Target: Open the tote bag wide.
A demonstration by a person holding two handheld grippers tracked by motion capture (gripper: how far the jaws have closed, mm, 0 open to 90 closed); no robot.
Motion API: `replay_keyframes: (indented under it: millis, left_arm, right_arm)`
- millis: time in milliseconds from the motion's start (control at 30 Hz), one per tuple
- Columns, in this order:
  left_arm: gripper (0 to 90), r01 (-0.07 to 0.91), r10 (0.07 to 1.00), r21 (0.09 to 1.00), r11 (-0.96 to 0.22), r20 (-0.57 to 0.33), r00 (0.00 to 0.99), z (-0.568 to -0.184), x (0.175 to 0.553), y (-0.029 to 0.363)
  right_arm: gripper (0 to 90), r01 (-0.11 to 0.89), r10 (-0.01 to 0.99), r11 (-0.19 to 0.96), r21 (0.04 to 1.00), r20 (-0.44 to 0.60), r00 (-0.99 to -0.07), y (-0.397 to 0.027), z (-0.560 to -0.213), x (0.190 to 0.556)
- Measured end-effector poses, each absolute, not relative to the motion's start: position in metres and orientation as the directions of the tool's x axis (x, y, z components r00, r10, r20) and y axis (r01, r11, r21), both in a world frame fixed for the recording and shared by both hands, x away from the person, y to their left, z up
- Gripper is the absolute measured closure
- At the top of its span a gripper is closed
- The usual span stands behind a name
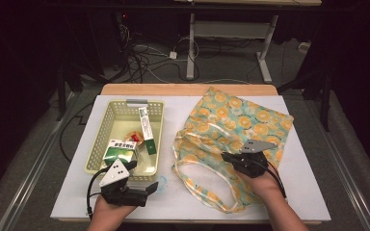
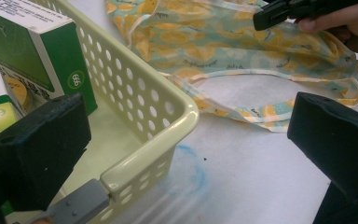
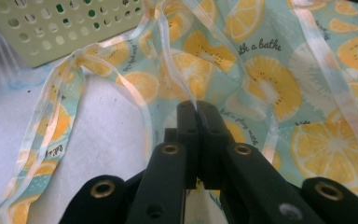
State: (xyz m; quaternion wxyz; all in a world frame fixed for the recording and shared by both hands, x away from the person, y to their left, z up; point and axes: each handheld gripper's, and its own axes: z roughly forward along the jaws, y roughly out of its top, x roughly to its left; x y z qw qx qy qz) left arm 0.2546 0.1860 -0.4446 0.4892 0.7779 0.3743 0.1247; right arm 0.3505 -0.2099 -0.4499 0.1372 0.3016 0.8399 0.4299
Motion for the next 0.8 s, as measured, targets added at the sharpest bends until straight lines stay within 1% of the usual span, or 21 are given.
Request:
replay_keyframes:
  millis: [100,400,600,800]
  left_arm:
    - [0.0,0.461,0.707,0.855,-0.237,-0.173,0.686,-0.444,0.255,0.186]
    - [0.0,0.466,0.707,0.852,-0.238,-0.176,0.685,-0.446,0.256,0.187]
    - [0.0,0.467,0.707,0.851,-0.24,-0.176,0.685,-0.446,0.256,0.187]
    - [0.0,0.469,0.712,0.852,-0.235,-0.177,0.679,-0.446,0.256,0.19]
  right_arm:
    - [89.9,0.381,0.621,0.449,0.808,0.025,-0.784,-0.21,-0.447,0.351]
    - [90.0,0.396,0.652,0.426,0.813,0.027,-0.758,-0.209,-0.438,0.36]
    - [90.0,0.405,0.671,0.358,0.841,0.07,-0.738,-0.213,-0.439,0.364]
    - [90.0,0.373,0.682,0.351,0.859,0.038,-0.731,-0.214,-0.435,0.36]
